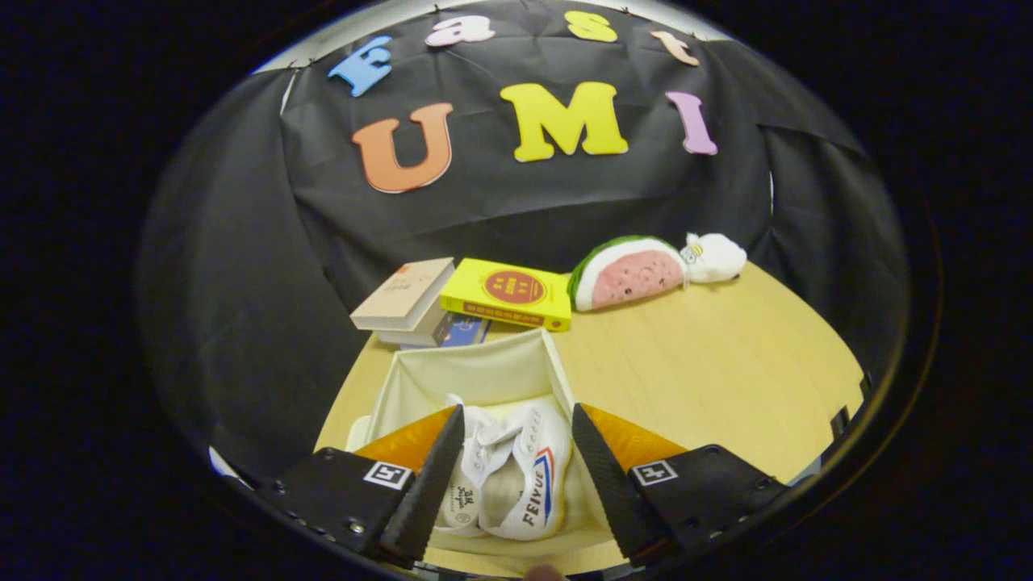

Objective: Open the storage box then place both shoes into the box .Put the left shoe in first, then the right shoe, with the right side of both shoes facing outward in a uniform manner.

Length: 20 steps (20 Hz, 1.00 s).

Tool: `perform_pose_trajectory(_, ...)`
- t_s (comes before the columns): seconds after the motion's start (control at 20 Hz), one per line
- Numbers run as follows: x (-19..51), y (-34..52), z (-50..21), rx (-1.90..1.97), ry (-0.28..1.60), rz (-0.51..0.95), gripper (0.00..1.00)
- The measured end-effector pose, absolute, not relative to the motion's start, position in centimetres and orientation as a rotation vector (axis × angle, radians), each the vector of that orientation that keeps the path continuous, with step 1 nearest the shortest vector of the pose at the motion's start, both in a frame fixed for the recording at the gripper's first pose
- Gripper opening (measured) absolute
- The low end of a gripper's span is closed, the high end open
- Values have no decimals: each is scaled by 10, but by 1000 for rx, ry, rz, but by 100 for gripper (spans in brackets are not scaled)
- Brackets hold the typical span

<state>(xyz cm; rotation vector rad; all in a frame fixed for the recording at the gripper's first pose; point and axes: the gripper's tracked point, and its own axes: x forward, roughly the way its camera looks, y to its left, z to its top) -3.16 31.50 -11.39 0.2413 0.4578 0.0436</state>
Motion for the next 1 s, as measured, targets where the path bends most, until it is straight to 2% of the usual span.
perform_pose_trajectory(0.2,-42,258,-61,177,336,60,92)
perform_pose_trajectory(0.35,-56,189,-36,156,278,3,94)
perform_pose_trajectory(0.55,-69,99,-11,154,223,-77,94)
perform_pose_trajectory(1.0,-83,-60,39,123,76,-160,94)
